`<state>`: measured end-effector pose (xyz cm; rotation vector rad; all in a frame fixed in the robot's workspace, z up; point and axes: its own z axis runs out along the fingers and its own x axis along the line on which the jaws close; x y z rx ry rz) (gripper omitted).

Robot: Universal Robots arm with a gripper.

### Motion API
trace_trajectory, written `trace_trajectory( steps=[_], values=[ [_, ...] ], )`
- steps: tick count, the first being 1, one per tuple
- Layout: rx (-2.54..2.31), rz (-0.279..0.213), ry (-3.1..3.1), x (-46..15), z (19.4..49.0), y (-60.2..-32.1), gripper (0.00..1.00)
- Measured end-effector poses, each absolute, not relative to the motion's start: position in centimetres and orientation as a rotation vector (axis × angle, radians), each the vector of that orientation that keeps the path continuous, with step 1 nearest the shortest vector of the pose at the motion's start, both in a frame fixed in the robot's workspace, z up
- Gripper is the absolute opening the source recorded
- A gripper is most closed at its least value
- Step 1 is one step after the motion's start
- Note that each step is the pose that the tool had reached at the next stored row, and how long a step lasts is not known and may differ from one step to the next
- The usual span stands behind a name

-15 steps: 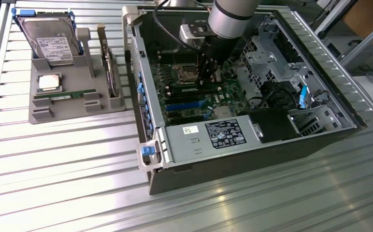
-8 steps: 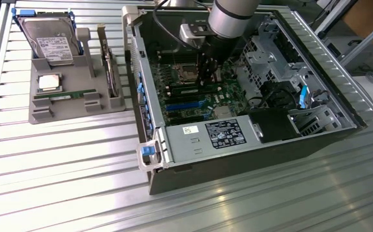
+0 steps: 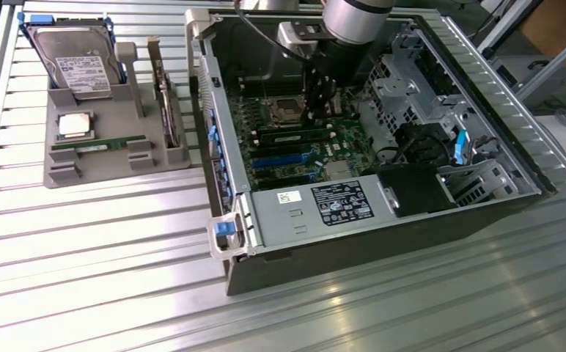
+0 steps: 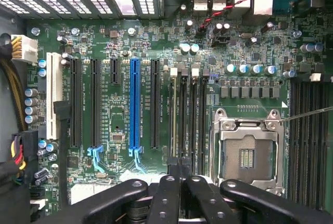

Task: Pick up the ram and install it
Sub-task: 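Insert the ram into the slot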

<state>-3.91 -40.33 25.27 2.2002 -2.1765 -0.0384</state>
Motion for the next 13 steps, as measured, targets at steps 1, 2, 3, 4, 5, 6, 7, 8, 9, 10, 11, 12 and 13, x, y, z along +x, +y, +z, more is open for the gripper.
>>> trace_trajectory(
  steps=[1,2,3,4,5,6,7,8,9,10,11,12,13],
  values=[
    [2.198,-0.044,-2.174,-3.0,25.3,-40.3,0.1],
    [2.196,-0.049,-2.172,-2.4,25.3,-40.3,0.1],
    [2.195,-0.051,-2.17,-2.0,25.3,-40.3,0.1],
    [2.193,-0.054,-2.169,-1.3,25.3,-40.3,0.1],
    [2.193,-0.055,-2.168,-0.8,25.3,-40.3,0.1],
    [2.193,-0.055,-2.168,-0.4,25.3,-40.3,0.1],
    [2.193,-0.055,-2.168,0.0,25.3,-40.3,0.1],
    [2.193,-0.055,-2.168,0.4,25.4,-40.3,0.1],
    [2.193,-0.055,-2.168,0.8,25.5,-40.3,0.1],
    [2.193,-0.055,-2.169,1.2,25.5,-40.2,0.1],
    [2.192,-0.055,-2.168,1.6,25.8,-40.1,0.1],
    [2.193,-0.055,-2.168,1.9,25.9,-40.1,0.1],
    [2.193,-0.056,-2.168,2.3,25.9,-40.0,0.1]
  ],
)
